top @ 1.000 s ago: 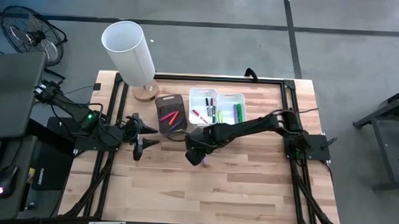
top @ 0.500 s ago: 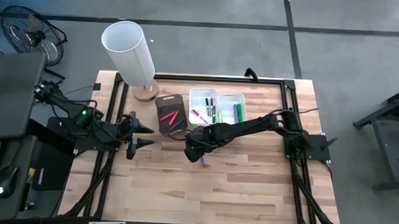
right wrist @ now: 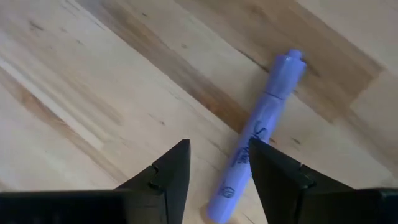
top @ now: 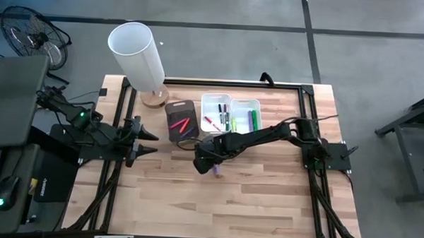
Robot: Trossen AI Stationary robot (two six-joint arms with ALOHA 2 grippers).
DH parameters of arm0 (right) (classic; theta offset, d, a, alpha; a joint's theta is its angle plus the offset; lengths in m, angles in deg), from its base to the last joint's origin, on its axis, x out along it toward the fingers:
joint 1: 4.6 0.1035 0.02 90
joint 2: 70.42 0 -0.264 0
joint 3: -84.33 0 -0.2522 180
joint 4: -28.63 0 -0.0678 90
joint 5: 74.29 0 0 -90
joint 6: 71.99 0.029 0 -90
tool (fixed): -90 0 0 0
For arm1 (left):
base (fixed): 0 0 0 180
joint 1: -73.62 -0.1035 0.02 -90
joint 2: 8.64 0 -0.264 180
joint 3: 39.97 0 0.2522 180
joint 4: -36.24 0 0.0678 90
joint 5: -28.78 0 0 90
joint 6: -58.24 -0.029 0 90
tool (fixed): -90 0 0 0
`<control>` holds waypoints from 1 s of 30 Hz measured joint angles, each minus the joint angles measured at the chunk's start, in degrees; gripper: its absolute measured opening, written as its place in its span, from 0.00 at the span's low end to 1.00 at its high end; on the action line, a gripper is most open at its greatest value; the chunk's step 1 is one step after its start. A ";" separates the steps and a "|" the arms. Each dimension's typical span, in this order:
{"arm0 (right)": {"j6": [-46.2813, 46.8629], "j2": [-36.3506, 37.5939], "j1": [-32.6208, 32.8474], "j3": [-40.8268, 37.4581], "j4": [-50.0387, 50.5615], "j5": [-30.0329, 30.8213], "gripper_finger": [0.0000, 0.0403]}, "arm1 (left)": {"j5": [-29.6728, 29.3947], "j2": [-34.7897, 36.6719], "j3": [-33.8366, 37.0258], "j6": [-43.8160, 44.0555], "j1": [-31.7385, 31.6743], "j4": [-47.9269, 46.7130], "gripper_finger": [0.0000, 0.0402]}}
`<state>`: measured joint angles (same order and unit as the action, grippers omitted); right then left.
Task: Pick & Place Markers
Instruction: Put the purple highlighter pen into the right white bin
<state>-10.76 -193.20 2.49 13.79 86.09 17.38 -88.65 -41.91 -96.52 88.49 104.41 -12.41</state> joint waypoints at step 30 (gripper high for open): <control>2.38 -4.45 -2.41 0.25 2.96 -6.58 0.57 | 2.04 0.23 0.00 -0.03 0.00 -0.19 0.53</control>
<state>-8.38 -197.65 0.08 14.05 89.05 10.80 -86.61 -41.68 -96.52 88.46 104.41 -12.59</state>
